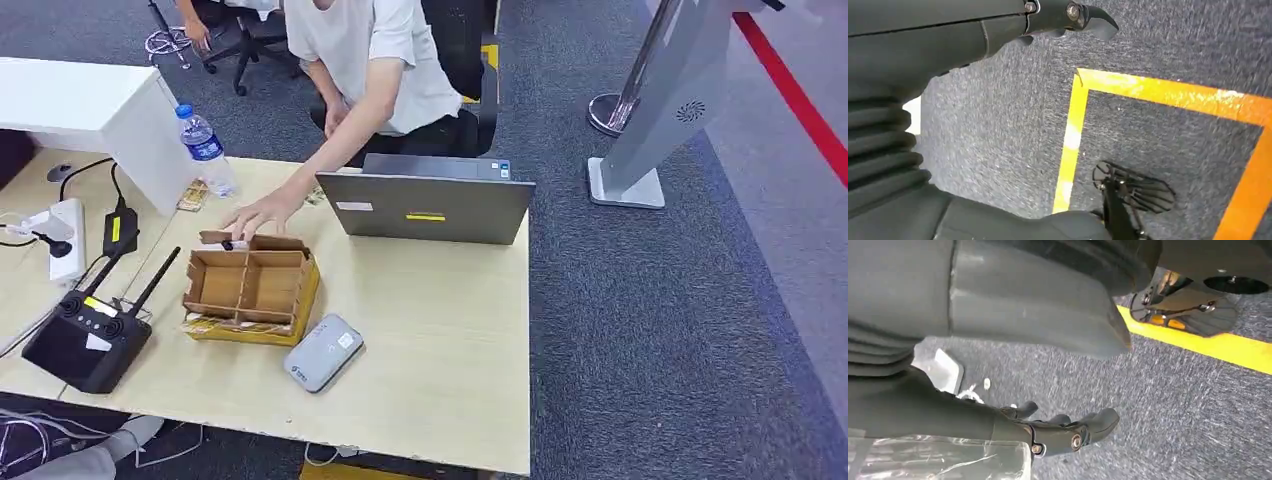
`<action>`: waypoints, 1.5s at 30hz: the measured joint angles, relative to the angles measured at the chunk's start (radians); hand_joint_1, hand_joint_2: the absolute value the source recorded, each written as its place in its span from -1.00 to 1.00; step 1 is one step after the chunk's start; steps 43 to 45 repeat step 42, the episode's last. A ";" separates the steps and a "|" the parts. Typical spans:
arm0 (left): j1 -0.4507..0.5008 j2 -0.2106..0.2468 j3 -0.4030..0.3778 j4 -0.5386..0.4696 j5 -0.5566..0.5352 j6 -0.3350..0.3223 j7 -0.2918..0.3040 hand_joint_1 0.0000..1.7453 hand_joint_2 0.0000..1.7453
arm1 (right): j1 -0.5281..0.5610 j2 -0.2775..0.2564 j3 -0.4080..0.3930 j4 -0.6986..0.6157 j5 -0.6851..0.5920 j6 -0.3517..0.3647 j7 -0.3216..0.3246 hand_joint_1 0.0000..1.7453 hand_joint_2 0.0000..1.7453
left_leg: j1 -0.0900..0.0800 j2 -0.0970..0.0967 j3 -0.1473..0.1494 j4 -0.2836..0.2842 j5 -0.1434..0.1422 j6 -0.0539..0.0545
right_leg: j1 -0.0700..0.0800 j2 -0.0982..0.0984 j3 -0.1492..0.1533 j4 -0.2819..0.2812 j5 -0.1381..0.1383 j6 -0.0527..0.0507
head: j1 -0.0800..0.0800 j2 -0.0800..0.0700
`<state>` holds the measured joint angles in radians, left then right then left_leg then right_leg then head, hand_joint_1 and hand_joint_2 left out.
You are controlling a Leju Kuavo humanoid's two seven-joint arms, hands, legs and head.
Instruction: Pass the card to the sensor for recognition and then transmit it.
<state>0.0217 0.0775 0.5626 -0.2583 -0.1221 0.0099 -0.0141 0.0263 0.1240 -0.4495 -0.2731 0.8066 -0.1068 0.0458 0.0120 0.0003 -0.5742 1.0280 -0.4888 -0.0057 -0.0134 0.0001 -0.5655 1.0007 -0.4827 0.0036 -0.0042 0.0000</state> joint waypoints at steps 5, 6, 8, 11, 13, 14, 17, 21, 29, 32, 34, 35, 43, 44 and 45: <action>0.021 -0.013 -0.093 -0.018 0.022 -0.001 0.001 1.00 -1.00 | 0.022 -0.019 0.076 -0.020 -0.146 0.018 -0.008 1.00 -1.00 | 0.000 0.000 0.000 0.000 0.000 0.000 | 0.000 0.000 0.000 0.000 0.000 0.000 | 0.001 0.000; 0.026 -0.016 -0.114 -0.022 0.027 -0.001 0.001 1.00 -1.00 | 0.027 -0.024 0.092 -0.024 -0.179 0.022 -0.009 1.00 -1.00 | 0.000 0.000 0.000 0.000 0.000 0.001 | 0.000 0.000 0.000 0.000 0.000 0.000 | 0.001 0.000; 0.035 -0.021 -0.154 -0.030 0.036 -0.001 0.003 1.00 -1.00 | 0.035 -0.031 0.123 -0.031 -0.239 0.030 -0.012 1.00 -1.00 | 0.000 0.000 0.000 0.000 -0.001 0.001 | 0.000 0.000 0.000 0.000 0.000 0.000 | 0.001 0.000; 0.048 -0.029 -0.211 -0.042 0.050 -0.001 0.003 1.00 -1.00 | 0.048 -0.043 0.169 -0.043 -0.328 0.041 -0.018 1.00 -1.00 | 0.000 0.000 0.000 0.000 -0.001 0.001 | 0.000 0.000 0.000 0.000 0.000 0.000 | 0.001 0.000; 0.056 -0.034 -0.245 -0.049 0.058 -0.001 0.003 1.00 -1.00 | 0.056 -0.051 0.196 -0.050 -0.380 0.048 -0.021 -1.00 -1.00 | 0.000 0.000 0.000 0.000 -0.001 0.002 | 0.000 0.000 0.000 0.000 0.000 0.000 | 0.001 0.000; 0.061 -0.038 -0.266 -0.055 0.062 -0.002 0.003 -1.00 -1.00 | 0.061 -0.055 0.215 -0.055 -0.417 0.054 -0.024 -1.00 -1.00 | 0.000 0.000 0.000 0.000 -0.001 0.002 | 0.000 0.000 0.000 0.000 0.000 0.000 | 0.001 0.000; 0.075 -0.045 -0.321 -0.067 0.075 -0.002 0.003 -1.00 -1.00 | 0.074 -0.067 0.259 -0.066 -0.500 0.063 -0.027 -1.00 -1.00 | 0.000 0.000 0.000 0.000 -0.001 0.002 | 0.000 0.000 0.000 0.000 0.000 0.000 | 0.002 0.000; 0.090 -0.055 -0.395 -0.081 0.093 -0.004 0.006 -1.00 -1.00 | 0.090 -0.082 0.318 -0.081 -0.615 0.078 -0.032 -1.00 -1.00 | 0.000 0.000 0.000 0.000 -0.002 0.002 | 0.000 0.000 0.000 0.000 0.000 0.000 | 0.001 0.000; 0.112 -0.069 -0.494 -0.102 0.120 -0.008 0.012 -1.00 -1.00 | 0.111 -0.103 0.399 -0.103 -0.800 0.105 -0.043 -1.00 -1.00 | 0.000 0.000 0.000 0.000 -0.002 0.003 | 0.000 0.000 0.000 0.000 0.000 0.000 | 0.001 0.000; 0.116 -0.072 -0.510 -0.106 0.121 -0.008 0.012 -1.00 -1.00 | 0.114 -0.108 0.414 -0.108 -0.807 0.106 -0.044 -1.00 -1.00 | 0.000 0.000 0.000 0.000 -0.002 0.003 | 0.000 0.000 0.000 0.000 0.000 0.000 | 0.001 0.000; 0.117 -0.073 -0.516 -0.107 0.121 -0.008 0.012 -1.00 -1.00 | 0.115 -0.109 0.418 -0.110 -0.809 0.106 -0.044 -1.00 -1.00 | 0.000 0.000 0.000 0.000 -0.002 0.003 | 0.000 0.000 0.000 0.000 0.000 0.000 | 0.001 0.000; 0.117 -0.073 -0.517 -0.108 0.121 -0.008 0.012 -1.00 -1.00 | 0.116 -0.110 0.419 -0.110 -0.809 0.106 -0.044 -1.00 -1.00 | 0.000 0.000 0.000 0.000 -0.002 0.003 | 0.000 0.000 0.000 0.000 0.000 0.000 | 0.001 0.000; 0.117 -0.073 -0.519 -0.108 0.122 -0.008 0.012 -1.00 -1.00 | 0.116 -0.111 0.425 -0.111 -0.807 0.106 -0.044 -1.00 -1.00 | 0.000 0.000 0.000 0.000 -0.002 0.003 | 0.000 0.000 0.000 0.000 0.000 0.000 | 0.001 0.000; 0.117 -0.073 -0.519 -0.108 0.122 -0.008 0.012 -1.00 -1.00 | 0.116 -0.111 0.425 -0.111 -0.807 0.106 -0.044 -1.00 -1.00 | 0.000 0.000 0.000 0.000 -0.002 0.003 | 0.000 0.000 0.000 0.000 0.000 0.000 | 0.001 0.000; 0.117 -0.073 -0.519 -0.108 0.122 -0.008 0.012 -1.00 -1.00 | 0.116 -0.111 0.425 -0.111 -0.807 0.106 -0.044 -1.00 -1.00 | 0.000 0.000 0.000 0.000 -0.002 0.003 | 0.000 0.000 0.000 0.000 0.000 0.000 | 0.001 0.000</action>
